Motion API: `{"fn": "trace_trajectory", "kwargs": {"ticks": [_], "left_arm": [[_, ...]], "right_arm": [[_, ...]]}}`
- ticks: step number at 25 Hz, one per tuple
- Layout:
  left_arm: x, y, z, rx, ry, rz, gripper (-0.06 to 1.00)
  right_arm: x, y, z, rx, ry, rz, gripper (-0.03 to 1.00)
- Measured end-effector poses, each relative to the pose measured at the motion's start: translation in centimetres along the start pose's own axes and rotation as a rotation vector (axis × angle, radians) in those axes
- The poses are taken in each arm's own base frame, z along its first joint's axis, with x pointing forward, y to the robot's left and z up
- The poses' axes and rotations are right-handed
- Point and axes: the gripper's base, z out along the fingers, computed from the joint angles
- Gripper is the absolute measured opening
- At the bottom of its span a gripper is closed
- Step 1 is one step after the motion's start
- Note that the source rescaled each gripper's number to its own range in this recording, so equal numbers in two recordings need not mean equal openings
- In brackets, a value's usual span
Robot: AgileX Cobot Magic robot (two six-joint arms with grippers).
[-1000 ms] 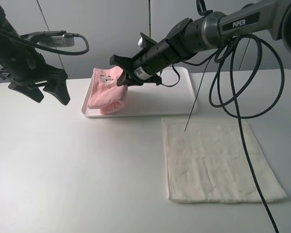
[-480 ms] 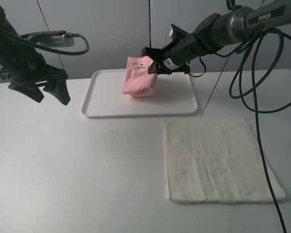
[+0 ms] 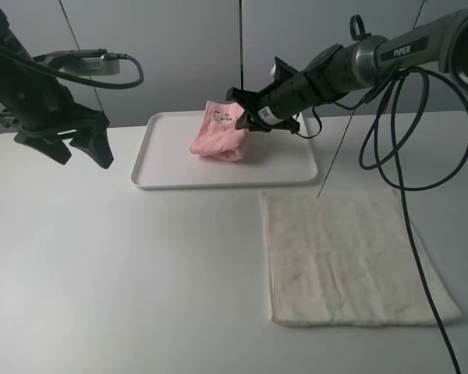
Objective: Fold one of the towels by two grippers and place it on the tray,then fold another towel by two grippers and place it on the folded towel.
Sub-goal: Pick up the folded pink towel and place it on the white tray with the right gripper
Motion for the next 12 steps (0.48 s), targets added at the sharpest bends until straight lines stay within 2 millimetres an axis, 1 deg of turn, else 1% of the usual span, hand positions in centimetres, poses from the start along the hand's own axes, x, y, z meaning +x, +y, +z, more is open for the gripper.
{"fn": "trace_trajectory", "kwargs": {"ticks": [3,8,12], "left_arm": [[0.0,0.0,0.0,0.000,-0.001,0.002,0.93],[-0.1,0.0,0.0,-0.001,-0.009,0.004,0.93],[-0.1,0.0,0.0,-0.001,-0.011,0.004,0.93]], "right_arm": [[-0.2,0.4,0.1,-0.039,-0.001,0.049,0.05],[0.4,1.4,0.1,-0.151,0.071,0.120,0.05],[0.6,2.0,0.1,-0.227,0.099,0.142,0.05]]}}
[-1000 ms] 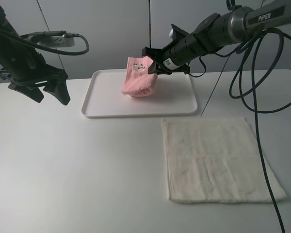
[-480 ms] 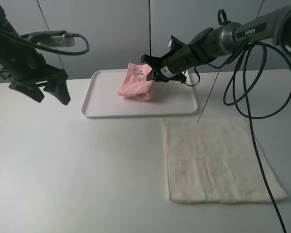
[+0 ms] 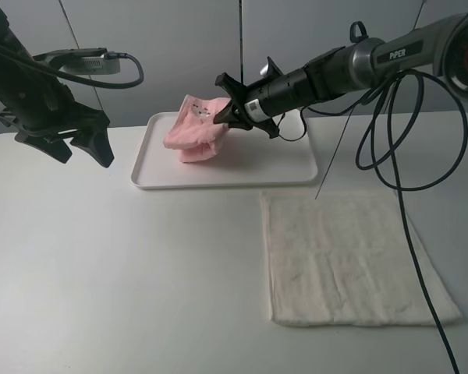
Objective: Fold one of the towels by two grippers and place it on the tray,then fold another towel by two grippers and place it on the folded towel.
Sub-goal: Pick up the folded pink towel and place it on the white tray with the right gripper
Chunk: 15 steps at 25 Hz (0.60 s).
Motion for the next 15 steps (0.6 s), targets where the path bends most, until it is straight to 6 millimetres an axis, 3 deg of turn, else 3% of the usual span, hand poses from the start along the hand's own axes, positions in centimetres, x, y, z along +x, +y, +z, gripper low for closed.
{"fn": "trace_trajectory", "kwargs": {"ticks": [15], "left_arm": [[0.1,0.0,0.0,0.001,0.010,0.000,0.93]], "right_arm": [[-1.0,-1.2,-0.1,0.141,-0.098,-0.096,0.05]]}}
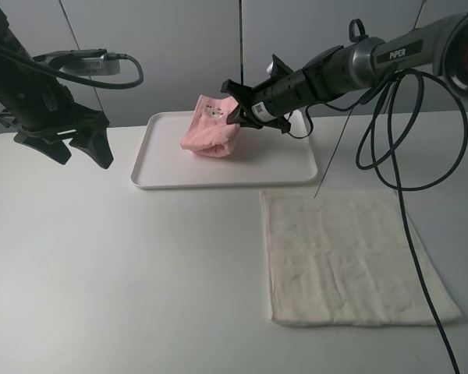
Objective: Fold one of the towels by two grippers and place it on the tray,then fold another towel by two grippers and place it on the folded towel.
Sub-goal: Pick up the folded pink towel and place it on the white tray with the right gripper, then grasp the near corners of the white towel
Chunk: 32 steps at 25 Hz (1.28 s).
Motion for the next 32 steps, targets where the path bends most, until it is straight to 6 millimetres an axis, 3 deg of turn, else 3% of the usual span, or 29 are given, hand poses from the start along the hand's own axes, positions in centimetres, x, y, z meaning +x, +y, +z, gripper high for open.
{"fn": "trace_trajectory", "kwargs": {"ticks": [10,11,12,15,17,23,28,32], "left_arm": [[0.0,-0.2,0.0,0.018,0.003,0.007,0.93],[0.0,-0.2,0.0,0.020,0.003,0.007,0.93],[0.0,-0.2,0.0,0.020,0.003,0.007,0.93],[0.0,-0.2,0.0,0.022,0.003,0.008,0.93],[0.0,-0.2,0.0,0.022,0.003,0.008,0.93],[0.0,-0.2,0.0,0.022,0.005,0.012,0.93],[0.2,-0.2,0.0,0.024,0.019,0.028,0.93],[0.3,-0.2,0.0,0.026,0.029,0.049,0.93]], "right_arm": [[0.4,-1.2,0.8,0.050,0.004,0.034,0.09],[0.6,-1.5,1.0,0.054,0.010,0.041,0.15],[0.7,-1.6,1.1,0.054,0.015,0.043,0.28],[0.7,-1.5,1.1,0.053,0.017,0.045,0.82],[0.7,-1.5,1.1,0.052,0.019,0.041,0.96],[0.0,0.0,-0.4,0.043,0.027,-0.070,0.99],[-2.1,3.4,-4.9,0.106,-0.022,-0.330,0.99],[-2.9,4.8,-8.2,0.227,0.011,-0.555,0.99]]}}
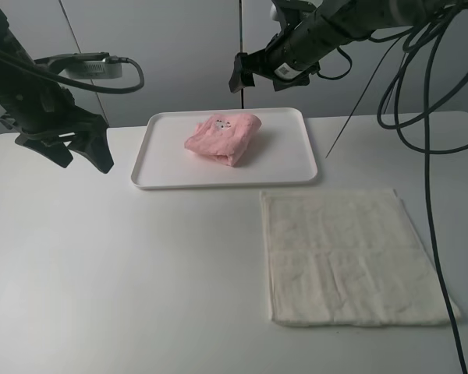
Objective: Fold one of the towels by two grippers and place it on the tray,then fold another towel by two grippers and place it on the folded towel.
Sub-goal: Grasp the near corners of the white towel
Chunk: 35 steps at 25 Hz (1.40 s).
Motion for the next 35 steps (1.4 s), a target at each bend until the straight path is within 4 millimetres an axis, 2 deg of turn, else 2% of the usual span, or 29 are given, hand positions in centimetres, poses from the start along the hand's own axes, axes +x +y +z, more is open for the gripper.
{"fn": "trace_trajectory", "kwargs": {"ticks": [3,6,11,15,17,20,26,31,35], "left_arm": [[0.0,0.0,0.0,0.000,0.000,0.005,0.93],[0.0,0.0,0.0,0.000,0.000,0.012,0.93],[-0.2,0.0,0.0,-0.005,-0.026,0.028,0.93],[-0.3,0.1,0.0,-0.007,-0.034,0.030,0.93],[-0.3,0.1,0.0,-0.007,-0.038,0.032,0.93],[-0.4,0.1,0.0,-0.008,-0.042,0.034,0.93],[-0.7,-0.5,0.0,-0.009,-0.076,0.069,0.93],[-0.8,-4.3,0.8,0.011,-0.056,0.233,0.93],[-0.5,-7.5,2.9,0.014,0.005,0.357,0.93]], "right_arm": [[-0.2,-0.6,-2.3,0.106,0.076,-0.112,0.99],[0.2,-2.1,-4.1,0.204,0.170,-0.162,0.99],[0.3,-4.8,-7.4,0.289,0.249,-0.133,0.99],[0.8,-5.8,-10.5,0.331,0.275,-0.103,0.99],[1.7,-5.8,-11.9,0.350,0.277,-0.097,0.99],[4.3,-5.3,-13.8,0.372,0.279,-0.098,0.99],[10.4,-3.2,-17.6,0.356,0.351,-0.107,0.99],[14.3,-2.7,-18.6,0.319,0.531,-0.198,0.99],[15.4,-2.8,-18.6,0.282,0.622,-0.313,0.99]]}}
